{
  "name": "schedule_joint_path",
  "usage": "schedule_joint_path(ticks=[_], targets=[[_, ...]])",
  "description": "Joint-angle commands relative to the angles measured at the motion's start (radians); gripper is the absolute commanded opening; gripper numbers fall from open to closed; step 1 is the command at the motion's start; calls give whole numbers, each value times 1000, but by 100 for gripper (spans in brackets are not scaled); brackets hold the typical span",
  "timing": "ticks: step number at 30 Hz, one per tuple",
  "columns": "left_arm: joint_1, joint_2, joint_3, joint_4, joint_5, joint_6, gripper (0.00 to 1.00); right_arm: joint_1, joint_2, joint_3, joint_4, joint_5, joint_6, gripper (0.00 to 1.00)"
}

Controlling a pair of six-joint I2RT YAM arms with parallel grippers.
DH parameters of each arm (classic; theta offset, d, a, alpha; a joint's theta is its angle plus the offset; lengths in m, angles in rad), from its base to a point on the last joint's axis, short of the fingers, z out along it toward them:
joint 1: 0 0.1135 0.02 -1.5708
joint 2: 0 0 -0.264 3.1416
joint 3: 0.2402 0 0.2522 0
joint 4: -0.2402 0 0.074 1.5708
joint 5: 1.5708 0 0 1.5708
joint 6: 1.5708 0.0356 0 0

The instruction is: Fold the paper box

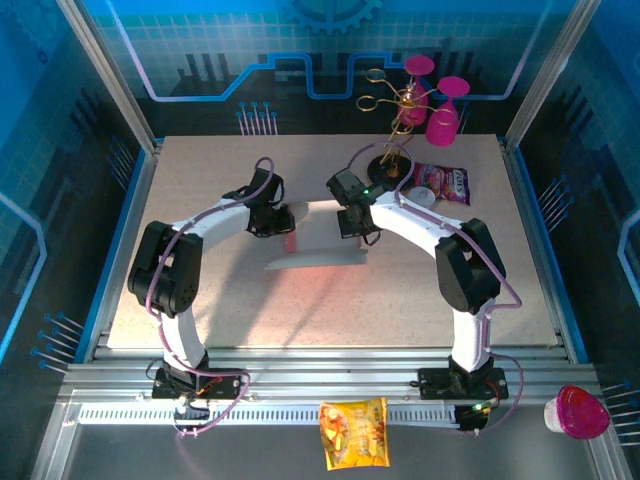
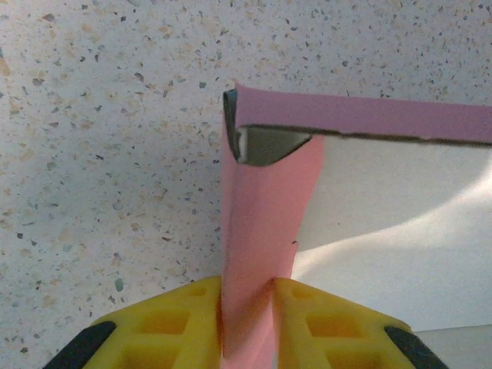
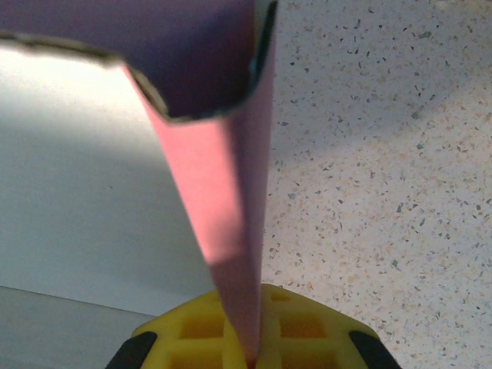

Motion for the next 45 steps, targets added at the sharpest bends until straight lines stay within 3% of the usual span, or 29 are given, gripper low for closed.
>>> schedule_joint_path(ticks=[1, 11, 19, 25, 36, 45], targets=[[-26, 26, -35, 33, 83, -20, 26, 18, -8, 11, 124, -108, -19, 0], [-24, 6, -104, 107, 113, -47, 26, 10, -15, -14, 140, -114, -17, 0], [-25, -23, -118, 94, 48, -55, 11, 18, -32, -25, 141, -87, -10, 0], [-33, -52, -115, 50, -52, -40, 0, 39, -68, -45, 144, -25, 9, 0], [-63, -49, -119, -16, -261, -67, 0, 59, -85, -74, 145, 31, 30, 0], [-145, -1, -62, -155, -574, -149, 0, 80, -79, -53, 128, 53, 37, 0]])
